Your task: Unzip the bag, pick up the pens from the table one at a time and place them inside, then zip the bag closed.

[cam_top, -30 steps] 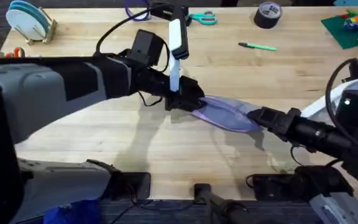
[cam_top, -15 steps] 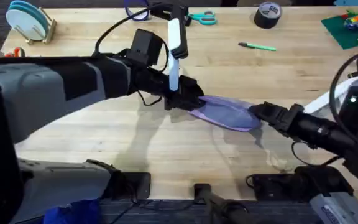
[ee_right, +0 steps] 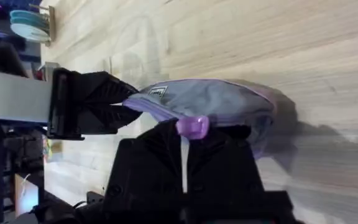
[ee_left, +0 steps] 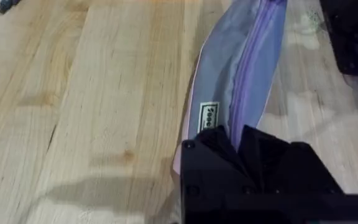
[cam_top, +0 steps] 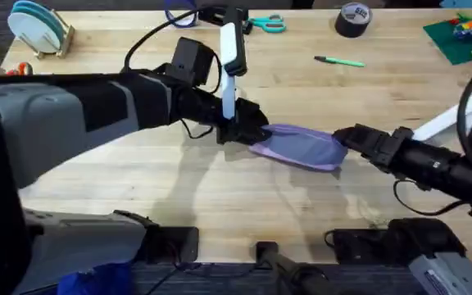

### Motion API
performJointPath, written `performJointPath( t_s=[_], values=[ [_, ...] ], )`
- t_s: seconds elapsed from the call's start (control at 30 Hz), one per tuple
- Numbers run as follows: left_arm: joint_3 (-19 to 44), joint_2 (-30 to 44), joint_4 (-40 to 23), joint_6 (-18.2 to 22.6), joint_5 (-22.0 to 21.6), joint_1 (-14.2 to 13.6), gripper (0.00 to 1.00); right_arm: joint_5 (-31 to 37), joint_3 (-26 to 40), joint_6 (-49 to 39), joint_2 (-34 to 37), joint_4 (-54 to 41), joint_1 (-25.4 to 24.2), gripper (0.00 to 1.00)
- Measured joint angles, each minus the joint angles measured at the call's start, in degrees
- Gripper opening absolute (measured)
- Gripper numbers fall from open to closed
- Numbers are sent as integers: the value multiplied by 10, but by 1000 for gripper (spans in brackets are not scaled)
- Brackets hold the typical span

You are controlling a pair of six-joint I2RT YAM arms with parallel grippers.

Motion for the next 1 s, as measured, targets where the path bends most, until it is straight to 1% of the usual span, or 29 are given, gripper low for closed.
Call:
performJointPath(
  t_s=[0.53,1.0],
  values=[
    [0,0,0,0,6,0,43,0,20,-2,0,-3,0,31],
    [0,0,0,0,6,0,43,0,23,-13,0,-3,0,31]
  ],
)
